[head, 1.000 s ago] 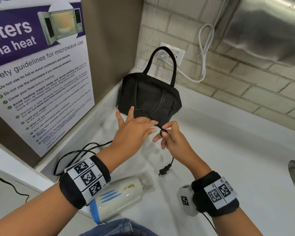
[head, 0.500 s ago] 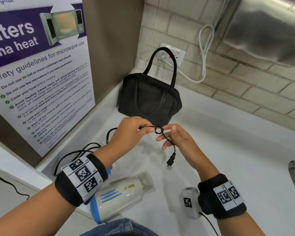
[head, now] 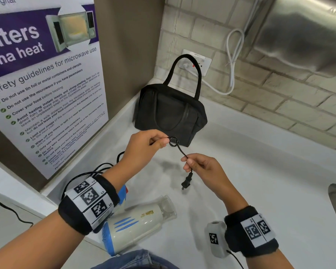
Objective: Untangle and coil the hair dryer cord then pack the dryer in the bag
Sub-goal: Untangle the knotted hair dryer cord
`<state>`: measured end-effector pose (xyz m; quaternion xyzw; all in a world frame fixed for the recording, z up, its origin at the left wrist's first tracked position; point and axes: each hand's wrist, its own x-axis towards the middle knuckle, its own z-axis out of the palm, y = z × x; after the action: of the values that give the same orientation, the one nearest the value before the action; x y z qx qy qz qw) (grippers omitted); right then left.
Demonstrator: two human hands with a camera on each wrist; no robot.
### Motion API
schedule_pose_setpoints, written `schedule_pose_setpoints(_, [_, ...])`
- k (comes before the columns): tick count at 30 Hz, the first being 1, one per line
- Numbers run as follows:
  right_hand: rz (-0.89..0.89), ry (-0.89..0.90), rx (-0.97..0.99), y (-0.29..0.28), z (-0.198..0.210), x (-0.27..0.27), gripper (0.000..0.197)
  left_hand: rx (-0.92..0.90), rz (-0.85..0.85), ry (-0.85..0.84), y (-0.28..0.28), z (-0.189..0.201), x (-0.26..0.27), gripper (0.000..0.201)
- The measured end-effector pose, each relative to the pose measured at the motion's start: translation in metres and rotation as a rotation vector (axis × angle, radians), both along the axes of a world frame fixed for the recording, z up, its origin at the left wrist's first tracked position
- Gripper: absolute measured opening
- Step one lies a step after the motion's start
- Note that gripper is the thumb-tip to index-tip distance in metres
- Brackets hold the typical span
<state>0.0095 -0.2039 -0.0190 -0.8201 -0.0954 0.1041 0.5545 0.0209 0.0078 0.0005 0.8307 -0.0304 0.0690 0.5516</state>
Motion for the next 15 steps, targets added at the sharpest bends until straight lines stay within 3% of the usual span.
schedule_pose_setpoints(15, [-0.082,-0.046,0.084,0.0063,0.0015,-0.0057,0.016,-0.031,-0.005,-0.036,-0.0019,-0.0072,0.0036,0.018])
